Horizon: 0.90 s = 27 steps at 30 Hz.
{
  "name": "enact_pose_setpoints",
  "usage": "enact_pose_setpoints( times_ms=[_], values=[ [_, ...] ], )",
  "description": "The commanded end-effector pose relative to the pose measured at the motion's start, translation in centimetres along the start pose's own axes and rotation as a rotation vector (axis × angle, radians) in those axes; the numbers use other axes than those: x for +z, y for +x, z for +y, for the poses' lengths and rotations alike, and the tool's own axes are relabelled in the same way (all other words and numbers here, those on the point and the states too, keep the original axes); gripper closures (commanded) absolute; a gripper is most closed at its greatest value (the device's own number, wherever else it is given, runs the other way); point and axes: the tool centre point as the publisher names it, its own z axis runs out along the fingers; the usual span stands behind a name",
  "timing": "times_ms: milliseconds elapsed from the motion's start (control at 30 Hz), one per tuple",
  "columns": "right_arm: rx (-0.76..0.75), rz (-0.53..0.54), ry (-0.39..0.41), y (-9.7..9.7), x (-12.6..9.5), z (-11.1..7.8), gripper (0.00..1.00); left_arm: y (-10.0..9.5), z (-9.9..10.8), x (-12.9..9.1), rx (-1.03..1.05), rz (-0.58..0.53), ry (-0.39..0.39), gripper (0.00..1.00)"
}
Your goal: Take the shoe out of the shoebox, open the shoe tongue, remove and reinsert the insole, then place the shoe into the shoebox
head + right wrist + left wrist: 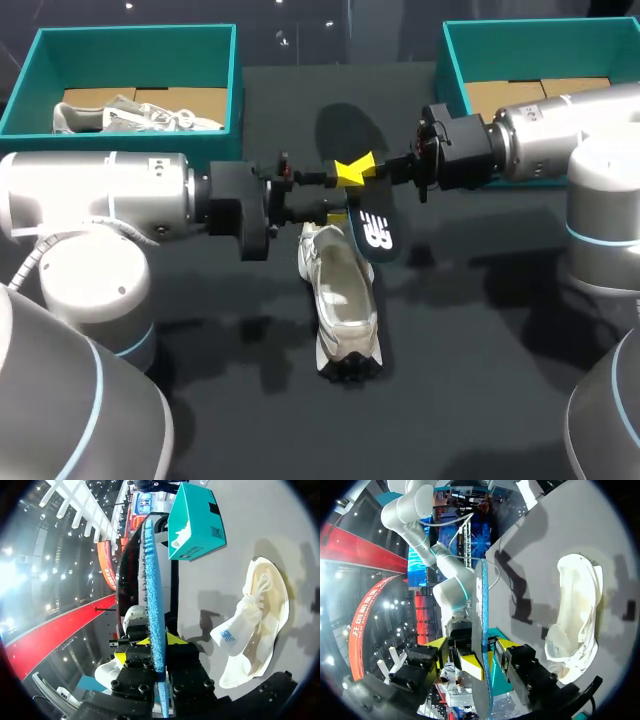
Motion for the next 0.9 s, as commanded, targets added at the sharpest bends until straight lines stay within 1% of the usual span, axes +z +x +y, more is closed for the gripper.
enact_pose_setpoints(
  times_ms=[33, 100, 133, 567, 633, 733, 767, 833, 867, 900],
  values=[
    [0.004, 0.006, 0.004, -0.6, 0.2, -0.6, 1.00, -0.4, 0.4, -4.8, -0.029, 0.071, 0.038, 0.00],
    [0.014, 0.013, 0.030, -1.0, 0.5, -0.8, 1.00, -0.4, 1.2, -5.8, 0.005, 0.105, 0.034, 0.00],
    [0.018, 0.015, 0.051, -1.2, 0.7, -1.0, 1.00, -0.4, 1.2, -5.8, 0.005, 0.105, 0.034, 0.00],
    [0.018, 0.015, 0.051, -1.2, 0.7, -1.0, 1.00, -0.4, 1.2, -5.8, 0.005, 0.105, 0.034, 0.00],
    [0.023, 0.023, 0.053, -1.4, 0.8, -1.3, 1.00, -0.9, 2.1, -6.3, -0.015, 0.182, 0.056, 0.00],
    [0.031, 0.048, 0.037, -2.2, 0.9, -2.2, 1.00, -1.2, 3.4, -7.1, -0.036, 0.327, 0.087, 0.00],
    [0.030, 0.050, 0.033, -2.3, 0.9, -2.5, 1.00, -1.3, 3.8, -7.3, -0.044, 0.376, 0.109, 0.00],
    [0.027, 0.045, 0.022, -2.4, 1.1, -2.9, 1.00, -1.7, 4.6, -7.9, -0.062, 0.422, 0.139, 0.00],
    [0.027, 0.037, 0.021, -2.5, 1.1, -3.1, 1.00, -1.9, 4.8, -8.1, -0.055, 0.482, 0.152, 0.00],
    [0.025, 0.034, 0.021, -2.5, 1.2, -3.3, 1.00, -2.1, 5.1, -8.3, -0.018, 0.521, 0.141, 0.00]
  ],
)
